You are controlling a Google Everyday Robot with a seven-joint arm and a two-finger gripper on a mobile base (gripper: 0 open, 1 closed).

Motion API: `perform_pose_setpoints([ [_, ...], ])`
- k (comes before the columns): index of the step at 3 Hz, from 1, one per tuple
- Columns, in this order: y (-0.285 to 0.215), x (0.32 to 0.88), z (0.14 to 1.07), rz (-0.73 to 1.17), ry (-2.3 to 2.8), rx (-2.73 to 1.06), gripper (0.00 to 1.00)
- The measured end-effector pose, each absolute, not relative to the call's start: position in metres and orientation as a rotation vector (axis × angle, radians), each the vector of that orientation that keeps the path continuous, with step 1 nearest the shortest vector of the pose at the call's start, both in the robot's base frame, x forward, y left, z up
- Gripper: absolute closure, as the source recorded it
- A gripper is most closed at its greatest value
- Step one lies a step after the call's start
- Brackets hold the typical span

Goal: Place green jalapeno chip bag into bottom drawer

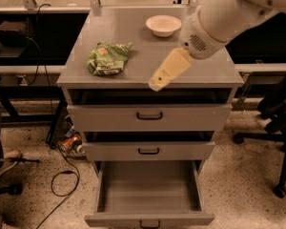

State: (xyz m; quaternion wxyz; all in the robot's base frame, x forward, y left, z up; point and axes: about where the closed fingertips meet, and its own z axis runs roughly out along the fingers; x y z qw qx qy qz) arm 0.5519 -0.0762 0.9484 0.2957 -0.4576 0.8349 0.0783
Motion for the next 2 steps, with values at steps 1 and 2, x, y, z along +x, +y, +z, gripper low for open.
perform_pose_setpoints([
  [1, -0.034, 0.600, 0.939, 0.244, 2.180, -1.161, 0.00],
  [2, 0.015, 0.648, 0.932, 0.258, 2.152, -1.127, 0.00],
])
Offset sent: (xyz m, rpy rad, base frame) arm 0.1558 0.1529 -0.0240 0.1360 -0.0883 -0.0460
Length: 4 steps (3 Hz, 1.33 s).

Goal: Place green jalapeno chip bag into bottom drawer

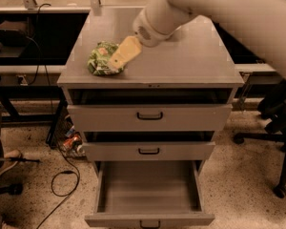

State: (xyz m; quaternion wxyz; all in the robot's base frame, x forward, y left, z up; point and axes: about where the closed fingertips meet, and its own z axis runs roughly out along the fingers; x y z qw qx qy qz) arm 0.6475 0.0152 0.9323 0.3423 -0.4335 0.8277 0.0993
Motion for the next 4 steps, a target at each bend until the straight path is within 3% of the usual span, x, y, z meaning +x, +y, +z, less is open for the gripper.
perform_pose_setpoints([
  [2, 0.096, 0.707, 0.895, 0.266, 2.218, -1.132, 0.00],
  [3, 0.117, 0.727, 0.871, 0.275, 2.292, -1.096, 0.12],
  [4, 0.120, 0.734, 0.862, 0.281, 2.330, -1.058, 0.36],
])
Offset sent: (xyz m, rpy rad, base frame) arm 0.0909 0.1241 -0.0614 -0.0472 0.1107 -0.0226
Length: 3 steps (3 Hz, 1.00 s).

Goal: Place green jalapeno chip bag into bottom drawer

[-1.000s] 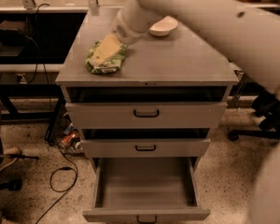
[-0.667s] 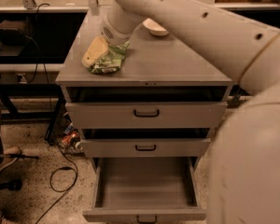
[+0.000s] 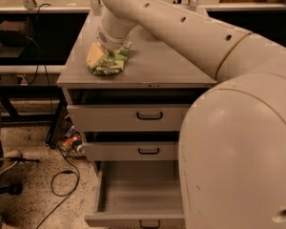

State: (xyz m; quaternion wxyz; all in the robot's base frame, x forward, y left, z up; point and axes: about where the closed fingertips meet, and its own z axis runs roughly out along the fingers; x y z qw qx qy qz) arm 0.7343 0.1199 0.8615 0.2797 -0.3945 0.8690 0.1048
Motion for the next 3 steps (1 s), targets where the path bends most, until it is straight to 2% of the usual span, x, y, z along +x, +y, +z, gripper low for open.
perform_pose_setpoints([
  [1, 0.109, 0.729, 0.857, 0.297, 2.362, -1.001, 0.67],
  [2, 0.088, 0.714, 0.854, 0.312, 2.390, -0.954, 0.91],
  [3, 0.035, 0.673, 0.870, 0.325, 2.399, -0.852, 1.00],
])
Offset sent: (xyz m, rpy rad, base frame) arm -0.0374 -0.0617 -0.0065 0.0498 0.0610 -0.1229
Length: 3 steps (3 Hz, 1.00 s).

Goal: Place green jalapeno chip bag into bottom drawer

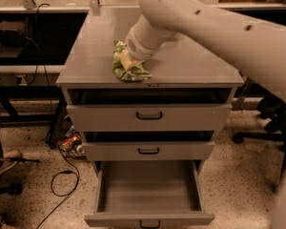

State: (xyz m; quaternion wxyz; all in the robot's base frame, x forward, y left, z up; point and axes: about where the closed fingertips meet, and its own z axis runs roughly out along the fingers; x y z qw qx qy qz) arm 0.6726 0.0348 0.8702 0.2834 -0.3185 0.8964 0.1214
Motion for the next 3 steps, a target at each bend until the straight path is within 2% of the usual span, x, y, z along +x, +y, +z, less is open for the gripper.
perform_pose_setpoints([
  [3, -0.101, 0.526, 0.878, 0.211, 2.631, -0.635, 1.00],
])
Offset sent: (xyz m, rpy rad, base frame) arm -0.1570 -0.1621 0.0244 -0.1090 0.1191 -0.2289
